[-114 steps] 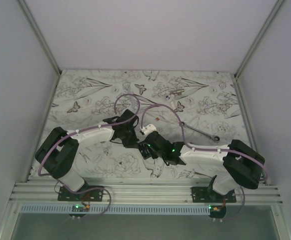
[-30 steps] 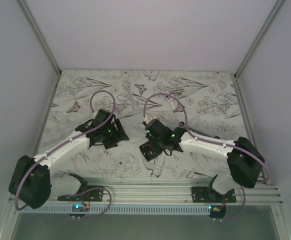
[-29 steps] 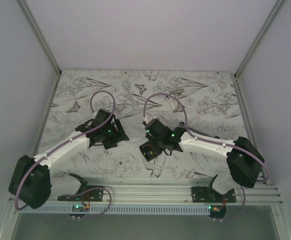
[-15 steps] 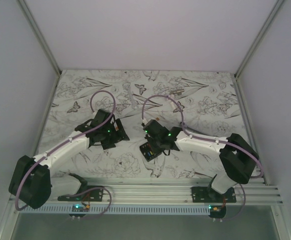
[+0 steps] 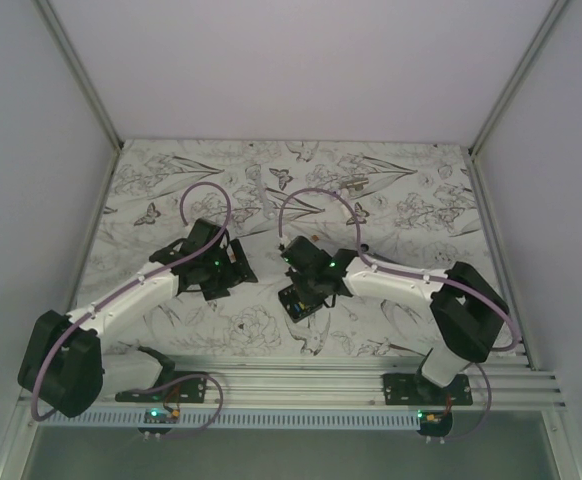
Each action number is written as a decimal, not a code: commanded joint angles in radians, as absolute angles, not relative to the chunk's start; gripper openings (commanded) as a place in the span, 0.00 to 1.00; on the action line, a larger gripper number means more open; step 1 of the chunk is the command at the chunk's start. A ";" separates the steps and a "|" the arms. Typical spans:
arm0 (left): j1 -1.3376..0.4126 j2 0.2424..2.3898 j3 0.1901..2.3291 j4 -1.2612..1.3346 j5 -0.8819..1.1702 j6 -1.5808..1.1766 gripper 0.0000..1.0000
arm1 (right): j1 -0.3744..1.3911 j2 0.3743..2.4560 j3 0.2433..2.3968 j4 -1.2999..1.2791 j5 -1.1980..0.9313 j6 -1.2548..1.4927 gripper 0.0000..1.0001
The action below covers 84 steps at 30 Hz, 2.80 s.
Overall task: Snap on the fuse box
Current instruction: Install the fuse at the fuse box base.
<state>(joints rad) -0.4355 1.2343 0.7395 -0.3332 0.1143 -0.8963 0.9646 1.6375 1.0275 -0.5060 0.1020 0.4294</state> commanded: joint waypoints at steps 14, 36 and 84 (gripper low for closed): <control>-0.420 1.238 0.723 -0.358 0.123 -0.876 0.83 | 1.009 1.700 0.849 -0.582 0.144 0.475 0.00; -0.414 1.188 0.684 -0.359 0.117 -0.884 0.84 | 0.991 1.789 0.808 -0.580 0.142 0.506 0.00; -0.393 1.852 1.279 -0.571 -0.243 -0.754 0.59 | 0.567 1.418 0.825 -0.141 0.028 0.267 0.88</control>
